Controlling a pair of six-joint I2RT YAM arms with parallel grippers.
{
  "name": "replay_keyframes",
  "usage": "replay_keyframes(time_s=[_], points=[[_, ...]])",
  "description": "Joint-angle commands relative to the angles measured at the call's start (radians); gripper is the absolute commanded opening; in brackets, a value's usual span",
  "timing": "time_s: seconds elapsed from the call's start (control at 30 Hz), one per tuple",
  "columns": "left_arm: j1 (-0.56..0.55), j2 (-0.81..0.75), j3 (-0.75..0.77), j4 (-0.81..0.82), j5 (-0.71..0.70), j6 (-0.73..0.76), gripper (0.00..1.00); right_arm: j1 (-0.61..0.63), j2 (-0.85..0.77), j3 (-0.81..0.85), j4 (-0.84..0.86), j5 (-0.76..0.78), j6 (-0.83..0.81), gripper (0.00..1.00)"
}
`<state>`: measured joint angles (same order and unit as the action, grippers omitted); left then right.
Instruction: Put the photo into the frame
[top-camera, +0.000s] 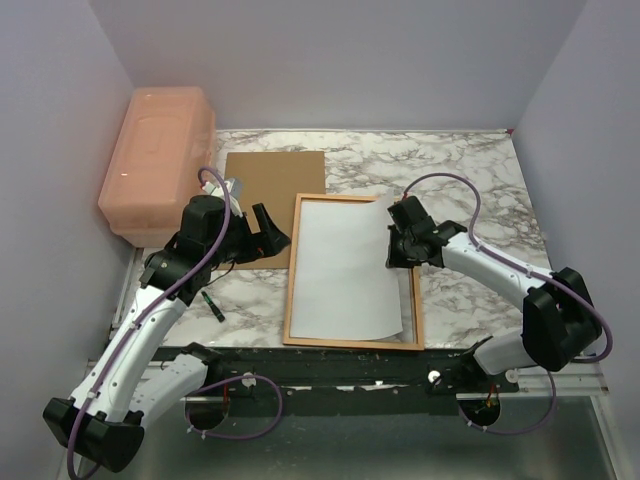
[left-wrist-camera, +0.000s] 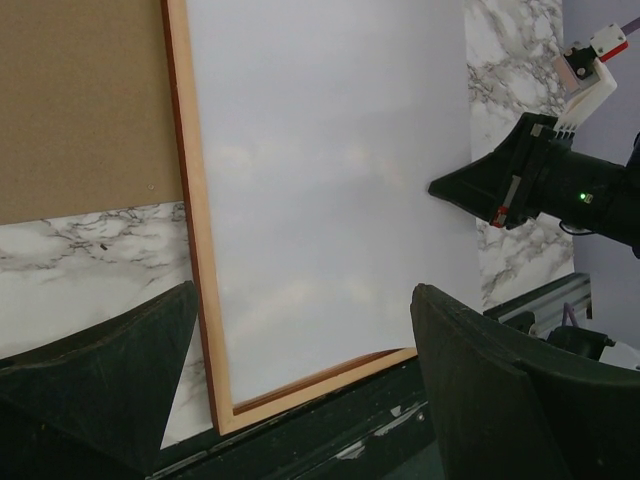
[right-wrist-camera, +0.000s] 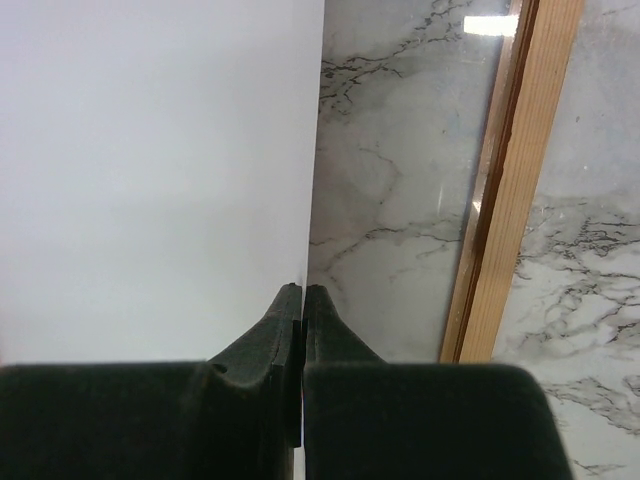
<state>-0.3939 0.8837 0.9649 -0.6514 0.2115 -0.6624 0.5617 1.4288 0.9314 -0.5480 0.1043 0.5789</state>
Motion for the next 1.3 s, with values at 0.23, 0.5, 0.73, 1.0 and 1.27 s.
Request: replay_keyframes(time_s=[0.23,0.5,0.73,1.0,1.27], points=[[0.006,0.017,0.024,0.005,0.023,0.028,0.9,-0.005,-0.004,0.009,0.026,-0.013,-0.014,0.09],[0.005,0.035,0.015,0.001,0.031,0.044,0.9,-0.005,-0.006,0.003,0.007,-0.008,-0.005,0.19],[0.005,0.095,-0.002,-0.013,0.048,0.058,0.9,-0.005,-0.003,-0.001,0.002,-0.011,0.004,0.41],[0.004,0.166,-0.052,0.023,0.063,0.055,0.9,-0.005,-0.04,-0.002,-0.035,-0.003,0.019,0.57],[0.005,0.259,-0.13,0.101,0.089,0.051,0.89,-0.005,-0.051,-0.017,-0.048,-0.018,0.045,0.73]])
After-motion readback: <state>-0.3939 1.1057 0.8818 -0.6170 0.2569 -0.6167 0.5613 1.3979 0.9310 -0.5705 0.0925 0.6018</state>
